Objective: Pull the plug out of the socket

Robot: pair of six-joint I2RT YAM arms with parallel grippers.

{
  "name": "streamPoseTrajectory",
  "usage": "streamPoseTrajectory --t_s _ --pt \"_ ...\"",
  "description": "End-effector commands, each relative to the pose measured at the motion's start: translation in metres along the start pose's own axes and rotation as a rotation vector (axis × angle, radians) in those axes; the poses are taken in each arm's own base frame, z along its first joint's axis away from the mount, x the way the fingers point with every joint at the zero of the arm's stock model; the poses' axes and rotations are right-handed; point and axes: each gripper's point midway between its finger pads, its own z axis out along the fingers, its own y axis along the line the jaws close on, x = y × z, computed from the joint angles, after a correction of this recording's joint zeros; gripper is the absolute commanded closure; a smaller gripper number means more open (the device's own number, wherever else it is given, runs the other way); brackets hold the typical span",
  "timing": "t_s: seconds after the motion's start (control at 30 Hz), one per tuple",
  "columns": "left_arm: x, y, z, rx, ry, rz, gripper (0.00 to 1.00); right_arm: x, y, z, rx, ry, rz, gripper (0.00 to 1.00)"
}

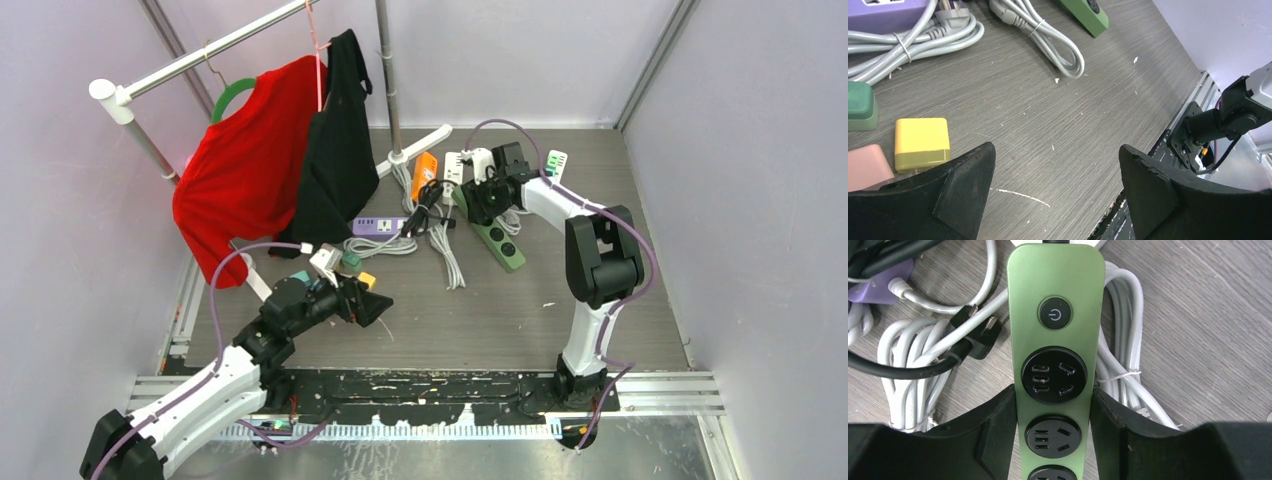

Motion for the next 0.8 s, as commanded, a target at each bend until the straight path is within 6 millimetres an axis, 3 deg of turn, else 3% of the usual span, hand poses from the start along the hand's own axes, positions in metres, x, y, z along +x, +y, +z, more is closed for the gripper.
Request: streamPoseTrajectory --t_s 0.0,0.27,0.37,0.47,0.57,0.67,0.77 --pt "0.000 0.006 0.003 -0.020 -0.005 0.020 0.08 -0.036 -0.011 -0.029 0.020 -0.098 0.049 0.38" --pt "0.002 0.022 0.004 -0.084 -0.006 0.077 0.08 -0.053 -0.006 -0.101 -0.030 -0.242 -0.023 0.22" --pt "0.003 0.030 0.003 -0.121 -0.003 0.104 0.08 -0.062 -0.021 -0.123 0.003 -0.315 0.012 0.21" --pt "0.008 0.042 0.003 -0.167 -0.006 0.110 0.08 -0.064 -0.053 -0.138 0.089 -0.356 0.095 0.19" --pt "0.012 0.047 0.005 -0.183 -0.016 0.090 0.08 -0.062 -0.098 -0.149 0.237 -0.403 0.215 0.15" --pt "0.014 0.058 0.006 -0.243 -0.013 0.061 0.07 -0.049 -0.143 -0.153 0.425 -0.440 0.403 0.02" --pt "0.019 0.064 0.008 -0.271 -0.004 0.024 0.07 -0.036 -0.178 -0.147 0.582 -0.425 0.528 0.00"
